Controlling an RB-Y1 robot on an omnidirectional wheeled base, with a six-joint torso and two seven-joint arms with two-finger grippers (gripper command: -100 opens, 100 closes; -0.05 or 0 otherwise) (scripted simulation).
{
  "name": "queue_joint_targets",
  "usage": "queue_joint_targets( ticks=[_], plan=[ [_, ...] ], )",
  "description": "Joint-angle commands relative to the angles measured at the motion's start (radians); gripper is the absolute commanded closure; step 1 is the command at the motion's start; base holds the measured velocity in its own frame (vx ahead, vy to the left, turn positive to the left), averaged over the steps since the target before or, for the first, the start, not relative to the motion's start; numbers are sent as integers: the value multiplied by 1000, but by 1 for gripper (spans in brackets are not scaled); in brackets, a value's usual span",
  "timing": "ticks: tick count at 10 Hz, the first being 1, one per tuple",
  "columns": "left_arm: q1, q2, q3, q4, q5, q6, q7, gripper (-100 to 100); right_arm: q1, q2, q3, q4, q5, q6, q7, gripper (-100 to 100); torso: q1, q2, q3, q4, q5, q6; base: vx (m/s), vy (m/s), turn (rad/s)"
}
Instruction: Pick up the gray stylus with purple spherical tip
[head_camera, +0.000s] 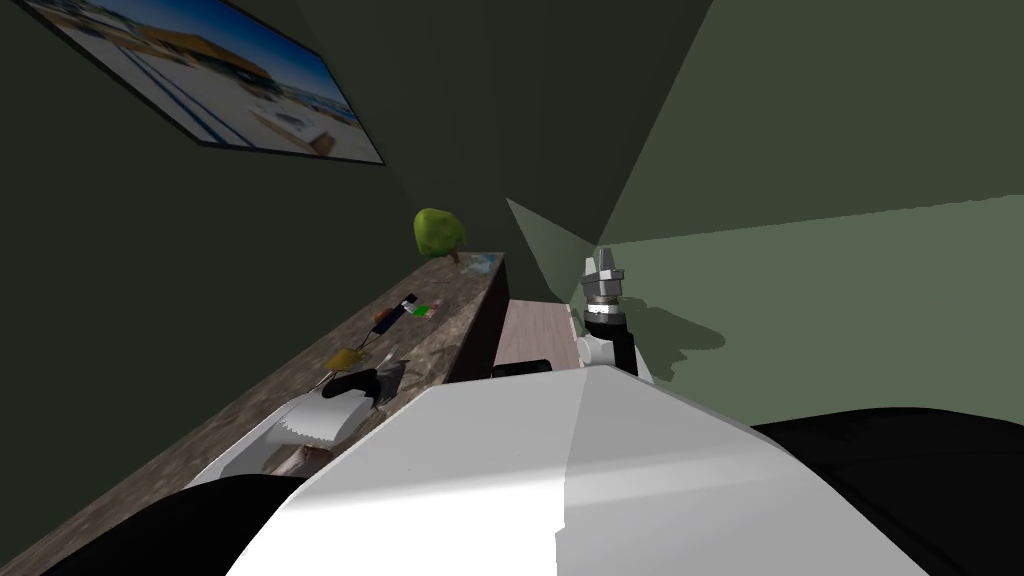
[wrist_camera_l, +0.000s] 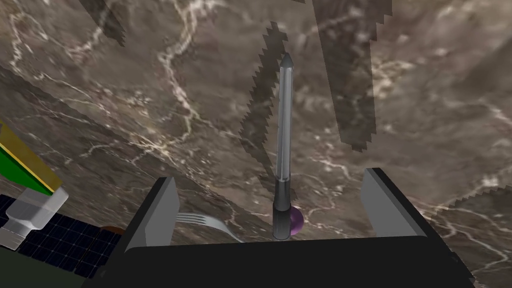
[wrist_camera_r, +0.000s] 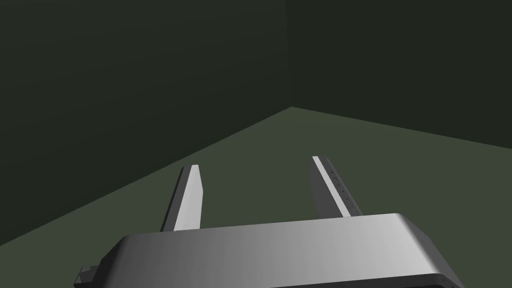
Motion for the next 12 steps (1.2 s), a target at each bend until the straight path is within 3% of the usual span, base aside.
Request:
queue_joint_targets(
  ticks=[1, 2, 3, 7, 8, 9, 11, 12],
  plan=[
    [-14, -12, -14, 33, -10, -19, -10, -100, 0, 0, 0, 0, 0, 0, 0, 0, 0, 0, 0, 0, 0, 0, 0, 3, -38],
    [-8, -8, -9, 16, -7, -9, -4, -100, 0, 0, 0, 0, 0, 0, 0, 0, 0, 0, 0, 0, 0, 0, 0, 0, 0],
    [-9, -9, -10, 18, -8, -11, -5, 100, 0, 0, 0, 0, 0, 0, 0, 0, 0, 0, 0, 0, 0, 0, 0, 0, 0],
    [-9, -8, -9, 18, -9, -11, -6, 100, 0, 0, 0, 0, 0, 0, 0, 0, 0, 0, 0, 0, 0, 0, 0, 0, 0],
    [-9, -8, -10, 18, -9, -11, -6, 0, 0, 0, 0, 0, 0, 0, 0, 0, 0, 0, 0, 0, 0, 0, 0, 0, 0],
    [3, 5, 3, -13, 2, 7, 4, 100, 0, 0, 0, 0, 0, 0, 0, 0, 0, 0, 0, 0, 0, 0, 0, -1, 81],
    [17, 18, 16, -50, 12, 28, 15, 100, 0, 0, 0, 0, 0, 0, 0, 0, -1, 0, 0, 0, 0, -1, 0, -4, 51],
    [14, 12, 11, -39, 6, 19, 11, 100, 0, 0, 0, 0, 0, 0, 0, 0, -1, 0, 0, 0, 0, 0, 0, 0, 0]
  ],
)
